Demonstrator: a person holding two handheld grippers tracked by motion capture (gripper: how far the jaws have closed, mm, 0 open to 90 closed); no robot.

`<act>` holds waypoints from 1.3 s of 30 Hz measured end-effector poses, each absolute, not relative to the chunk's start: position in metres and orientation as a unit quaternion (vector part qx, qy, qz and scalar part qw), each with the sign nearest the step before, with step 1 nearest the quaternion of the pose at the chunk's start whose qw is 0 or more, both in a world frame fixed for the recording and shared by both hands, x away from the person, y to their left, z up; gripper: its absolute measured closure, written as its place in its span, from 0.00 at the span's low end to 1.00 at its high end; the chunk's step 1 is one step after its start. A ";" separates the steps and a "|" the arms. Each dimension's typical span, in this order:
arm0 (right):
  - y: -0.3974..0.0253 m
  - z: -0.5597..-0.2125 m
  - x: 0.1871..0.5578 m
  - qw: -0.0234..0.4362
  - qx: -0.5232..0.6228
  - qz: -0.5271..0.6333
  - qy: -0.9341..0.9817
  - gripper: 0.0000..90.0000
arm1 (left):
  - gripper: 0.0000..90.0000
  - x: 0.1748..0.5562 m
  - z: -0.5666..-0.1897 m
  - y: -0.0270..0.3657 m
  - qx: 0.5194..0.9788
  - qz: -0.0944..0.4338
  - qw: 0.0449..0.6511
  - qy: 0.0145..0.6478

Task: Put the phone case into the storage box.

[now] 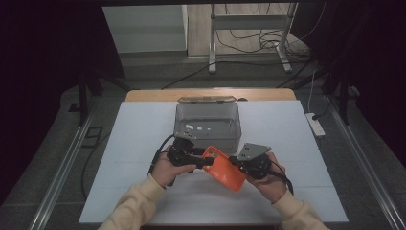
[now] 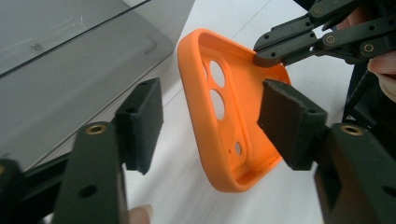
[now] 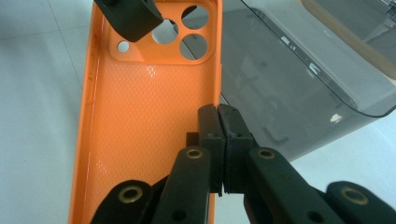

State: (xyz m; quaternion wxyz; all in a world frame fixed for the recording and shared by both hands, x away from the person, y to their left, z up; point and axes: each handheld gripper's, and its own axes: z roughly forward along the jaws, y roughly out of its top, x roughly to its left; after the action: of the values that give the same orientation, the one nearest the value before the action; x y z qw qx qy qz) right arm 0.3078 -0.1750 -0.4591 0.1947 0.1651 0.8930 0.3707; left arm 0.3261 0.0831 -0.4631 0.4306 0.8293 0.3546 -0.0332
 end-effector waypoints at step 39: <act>-0.177 -0.452 0.304 0.213 0.153 0.405 0.876 0.96 | 0.88 0.324 -0.455 0.091 0.803 -0.024 0.483 0.347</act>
State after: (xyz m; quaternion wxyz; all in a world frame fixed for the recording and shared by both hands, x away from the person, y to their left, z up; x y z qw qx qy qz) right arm 0.3044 -0.1771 -0.4524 0.2127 0.1525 0.8759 0.4053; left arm 0.3240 0.0905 -0.4553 0.4830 0.8034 0.3474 -0.0240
